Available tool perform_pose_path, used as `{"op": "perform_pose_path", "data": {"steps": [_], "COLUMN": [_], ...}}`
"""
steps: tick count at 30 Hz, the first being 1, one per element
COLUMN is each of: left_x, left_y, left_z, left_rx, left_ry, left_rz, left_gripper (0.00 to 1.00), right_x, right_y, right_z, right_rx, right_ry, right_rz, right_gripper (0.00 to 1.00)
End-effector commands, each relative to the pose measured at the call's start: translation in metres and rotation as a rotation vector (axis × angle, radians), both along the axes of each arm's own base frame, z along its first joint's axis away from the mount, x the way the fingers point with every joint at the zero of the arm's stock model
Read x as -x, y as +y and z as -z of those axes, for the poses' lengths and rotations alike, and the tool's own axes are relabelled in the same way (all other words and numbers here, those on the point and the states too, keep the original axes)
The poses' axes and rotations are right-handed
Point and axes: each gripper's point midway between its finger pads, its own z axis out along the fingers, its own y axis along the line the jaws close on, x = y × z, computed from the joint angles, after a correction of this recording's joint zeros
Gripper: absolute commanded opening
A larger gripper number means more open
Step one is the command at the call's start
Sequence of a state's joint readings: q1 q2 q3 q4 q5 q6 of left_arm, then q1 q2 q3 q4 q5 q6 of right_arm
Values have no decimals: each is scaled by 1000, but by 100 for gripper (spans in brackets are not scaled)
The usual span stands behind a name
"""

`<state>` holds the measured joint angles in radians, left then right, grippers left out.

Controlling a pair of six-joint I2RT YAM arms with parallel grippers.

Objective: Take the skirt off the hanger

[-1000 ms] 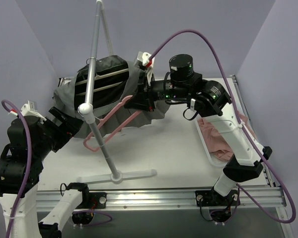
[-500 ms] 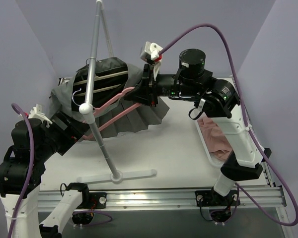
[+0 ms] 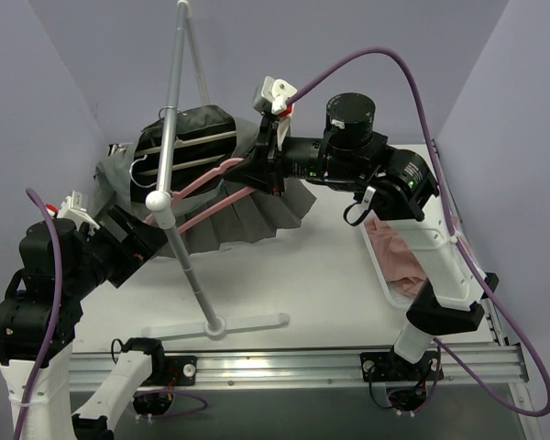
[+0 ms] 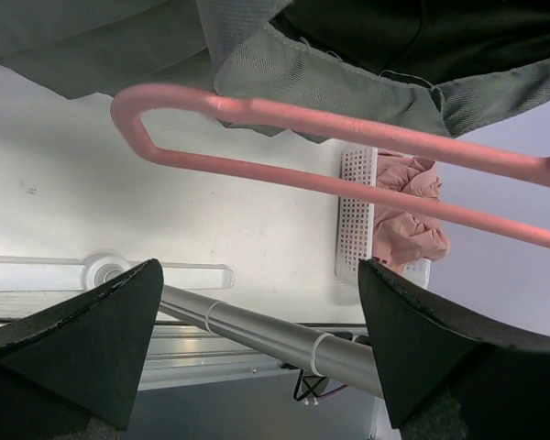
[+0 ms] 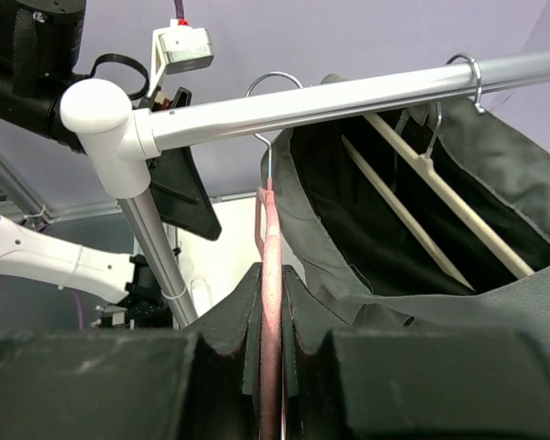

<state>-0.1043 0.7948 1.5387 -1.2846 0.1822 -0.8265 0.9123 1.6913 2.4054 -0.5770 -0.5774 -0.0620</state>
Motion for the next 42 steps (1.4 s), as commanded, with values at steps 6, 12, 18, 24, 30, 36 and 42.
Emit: {"op": "perform_pose_path", "data": {"steps": [6, 12, 18, 24, 30, 36, 42], "left_x": [0, 6, 6, 3, 0, -2, -1], "left_y": [-7, -7, -8, -8, -8, -8, -4], "left_z": [-11, -9, -6, -11, -14, -15, -12], "left_rx": [1, -7, -1, -6, -12, -19, -39], "left_ry": [-23, -16, -9, -18, -25, -24, -9], "left_rz": [54, 64, 72, 74, 73, 78, 64], "left_gripper": [97, 97, 98, 99, 100, 100, 94], "right_x": [13, 16, 19, 23, 23, 26, 32], "right_y": [-25, -34, -44, -57, -66, -67, -76], "right_z": [-64, -73, -72, -66, -60, -46, -38], "right_rx": [-162, -185, -184, -201, -242, -257, -289], "right_ry": [-149, -193, -210, -205, -186, -140, -48], "right_rz": [36, 68, 90, 125, 170, 182, 222], "right_gripper": [0, 0, 0, 0, 0, 0, 0]}}
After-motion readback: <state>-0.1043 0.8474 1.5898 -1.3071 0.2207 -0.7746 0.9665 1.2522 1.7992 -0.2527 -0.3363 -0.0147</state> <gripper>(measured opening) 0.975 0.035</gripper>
